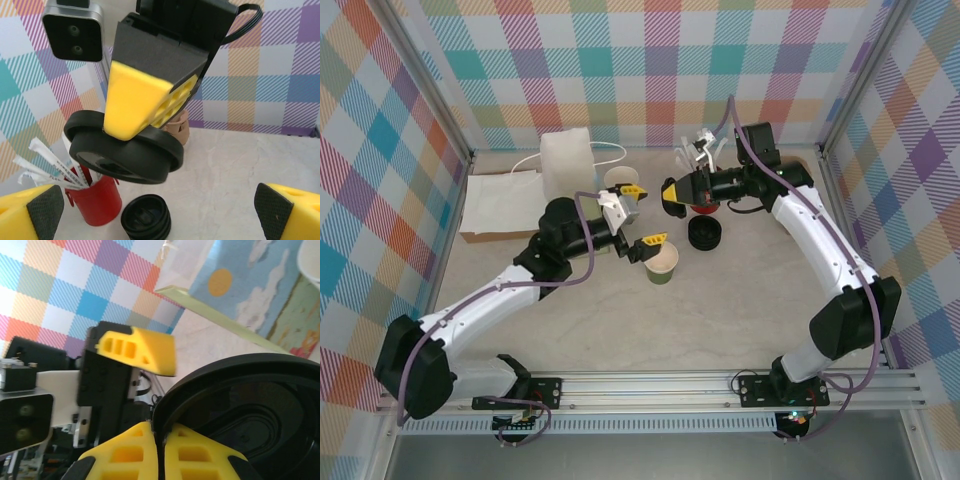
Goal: Pack the takeout coffee
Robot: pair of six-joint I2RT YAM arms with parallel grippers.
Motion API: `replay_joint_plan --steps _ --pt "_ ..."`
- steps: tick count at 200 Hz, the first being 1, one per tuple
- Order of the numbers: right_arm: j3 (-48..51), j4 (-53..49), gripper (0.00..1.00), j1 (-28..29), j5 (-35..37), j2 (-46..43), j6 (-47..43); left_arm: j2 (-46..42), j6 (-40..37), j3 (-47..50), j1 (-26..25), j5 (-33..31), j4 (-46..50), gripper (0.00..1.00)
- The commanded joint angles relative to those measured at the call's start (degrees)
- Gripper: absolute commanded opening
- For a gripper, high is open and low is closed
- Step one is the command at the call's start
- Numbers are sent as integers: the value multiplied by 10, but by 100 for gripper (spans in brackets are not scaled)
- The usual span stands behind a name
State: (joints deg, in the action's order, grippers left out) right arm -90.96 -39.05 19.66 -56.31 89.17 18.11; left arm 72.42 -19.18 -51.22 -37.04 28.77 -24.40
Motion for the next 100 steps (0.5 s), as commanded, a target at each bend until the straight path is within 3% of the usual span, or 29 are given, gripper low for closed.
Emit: replay_joint_plan --steps 1,100 --pt "-10 13 8 8 -51 -21 15 21 -57 -18 -4 16 -65 99" --pt "-21 5 8 21 -63 -10 25 61 -75 -29 -4 6 -96 86"
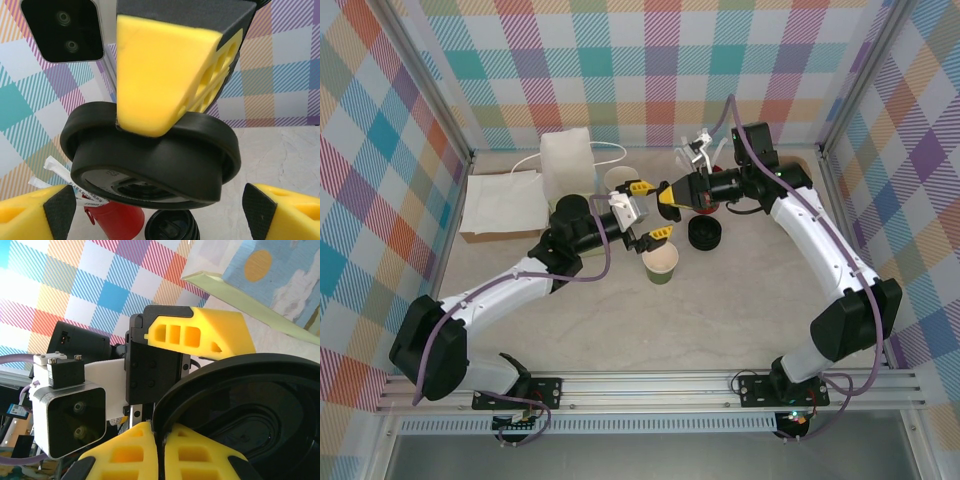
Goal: Pack the takeout coffee
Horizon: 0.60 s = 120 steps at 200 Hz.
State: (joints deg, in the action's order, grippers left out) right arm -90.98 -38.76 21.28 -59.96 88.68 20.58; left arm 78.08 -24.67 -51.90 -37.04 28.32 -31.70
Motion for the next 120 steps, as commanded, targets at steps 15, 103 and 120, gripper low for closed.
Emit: replay_joint_plan --steps 15,103,120 --pt "-21 0 8 7 -27 -4 0 6 -27 -23 -4 10 -20 84" --pt "-25 -26 8 13 -38 10 -10 15 -43 -33 -3 -12 -8 83" --pt "-24 -30 8 13 -35 11 -12 15 -43 -31 -4 -20 -12 85"
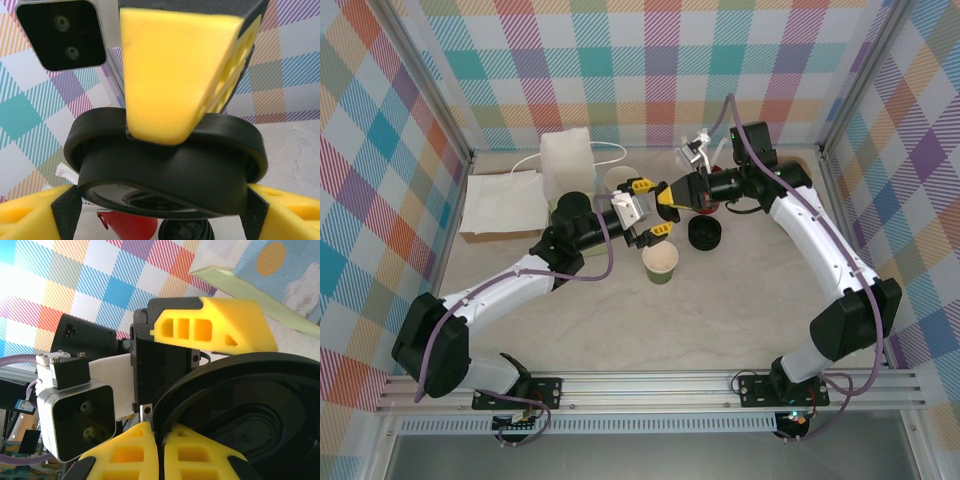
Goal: Pack the takeout coffee
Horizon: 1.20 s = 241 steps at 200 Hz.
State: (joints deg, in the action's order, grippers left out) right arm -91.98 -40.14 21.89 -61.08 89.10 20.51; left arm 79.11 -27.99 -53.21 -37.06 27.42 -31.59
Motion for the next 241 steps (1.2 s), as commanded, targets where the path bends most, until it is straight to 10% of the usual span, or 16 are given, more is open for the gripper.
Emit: replay_joint_plan --steps 1,128,241 --pt "-14 -16 8 7 -24 7 -11 5 -10 -18 -4 -12 -13 85" --pt "-21 -53 11 9 1 31 -27 2 -16 -10 -3 -5 -8 77" --pt "-34 -96 40 8 83 31 -62 -3 -26 -7 -4 -9 20 77"
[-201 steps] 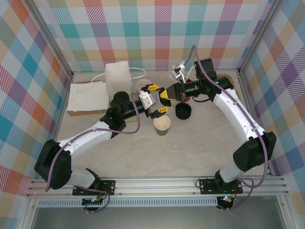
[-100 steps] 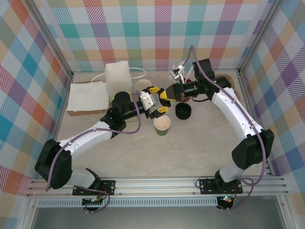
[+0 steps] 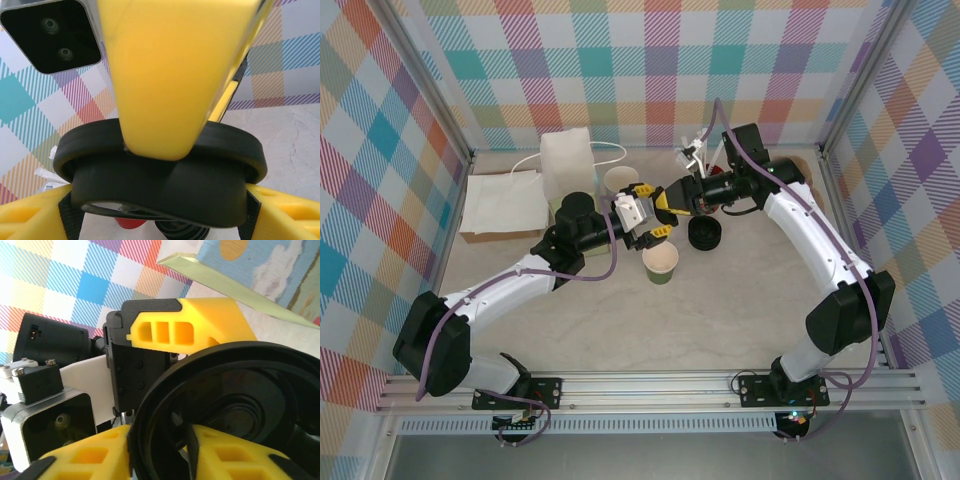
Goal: Pack the takeout coffee
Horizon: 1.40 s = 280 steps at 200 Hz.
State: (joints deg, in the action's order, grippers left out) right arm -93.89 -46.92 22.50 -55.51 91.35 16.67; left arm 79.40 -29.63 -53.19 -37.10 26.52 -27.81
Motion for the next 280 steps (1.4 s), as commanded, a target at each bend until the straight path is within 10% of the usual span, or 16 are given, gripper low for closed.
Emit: replay_joint_plan --steps 1,123,280 --pt "-15 -28 41 2 27 8 -23 -6 -10 -7 -3 -1 -18 77" --pt "-1 -6 82 8 23 14 -20 -3 -21 -16 -3 1 13 76" --pt "-21 -30 38 24 30 47 -24 8 -37 -36 -3 -31 59 78"
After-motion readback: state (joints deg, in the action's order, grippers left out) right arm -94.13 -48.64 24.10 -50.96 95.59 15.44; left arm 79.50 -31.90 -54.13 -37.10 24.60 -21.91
